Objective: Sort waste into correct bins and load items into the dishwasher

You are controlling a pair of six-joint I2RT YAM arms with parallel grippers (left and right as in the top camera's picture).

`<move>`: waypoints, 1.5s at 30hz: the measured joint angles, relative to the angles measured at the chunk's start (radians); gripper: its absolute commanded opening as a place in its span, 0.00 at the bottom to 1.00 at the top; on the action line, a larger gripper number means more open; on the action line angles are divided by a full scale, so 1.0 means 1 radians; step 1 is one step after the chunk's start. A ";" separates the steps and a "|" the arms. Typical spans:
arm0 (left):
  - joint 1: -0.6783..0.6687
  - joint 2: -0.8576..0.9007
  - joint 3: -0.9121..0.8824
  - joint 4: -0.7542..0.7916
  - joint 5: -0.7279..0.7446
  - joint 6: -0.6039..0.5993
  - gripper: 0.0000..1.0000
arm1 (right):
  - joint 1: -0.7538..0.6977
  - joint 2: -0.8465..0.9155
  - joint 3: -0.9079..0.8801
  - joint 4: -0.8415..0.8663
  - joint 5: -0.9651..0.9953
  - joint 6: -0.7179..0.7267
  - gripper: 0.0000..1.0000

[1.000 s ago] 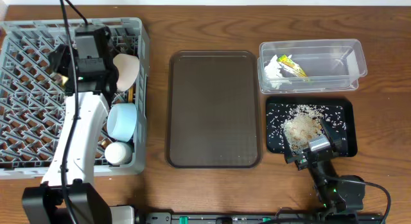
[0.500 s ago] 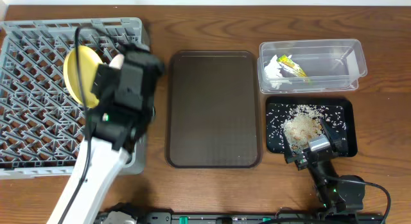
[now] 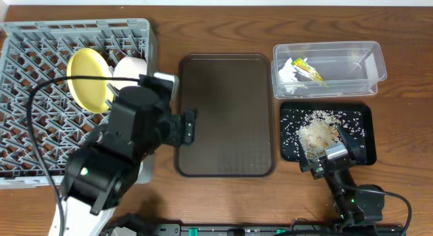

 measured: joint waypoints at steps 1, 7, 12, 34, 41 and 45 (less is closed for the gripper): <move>0.000 -0.008 0.000 -0.008 0.022 -0.002 0.90 | 0.000 0.000 0.000 0.000 0.000 0.000 0.99; 0.001 -0.024 0.000 -0.015 0.043 -0.002 0.91 | 0.000 0.000 0.000 0.000 0.000 0.000 0.99; 0.022 -0.087 0.000 0.041 0.033 0.020 0.92 | 0.000 0.000 0.000 0.000 0.000 0.000 0.99; 0.258 -0.661 -0.575 0.548 -0.020 0.058 0.97 | 0.000 0.000 0.000 0.000 0.000 0.000 0.99; 0.288 -0.865 -0.839 0.707 -0.020 0.058 0.97 | 0.000 0.000 0.000 0.000 0.000 0.000 0.99; 0.289 -0.938 -0.966 0.829 -0.020 0.058 0.97 | 0.000 0.000 0.000 0.000 0.000 0.000 0.99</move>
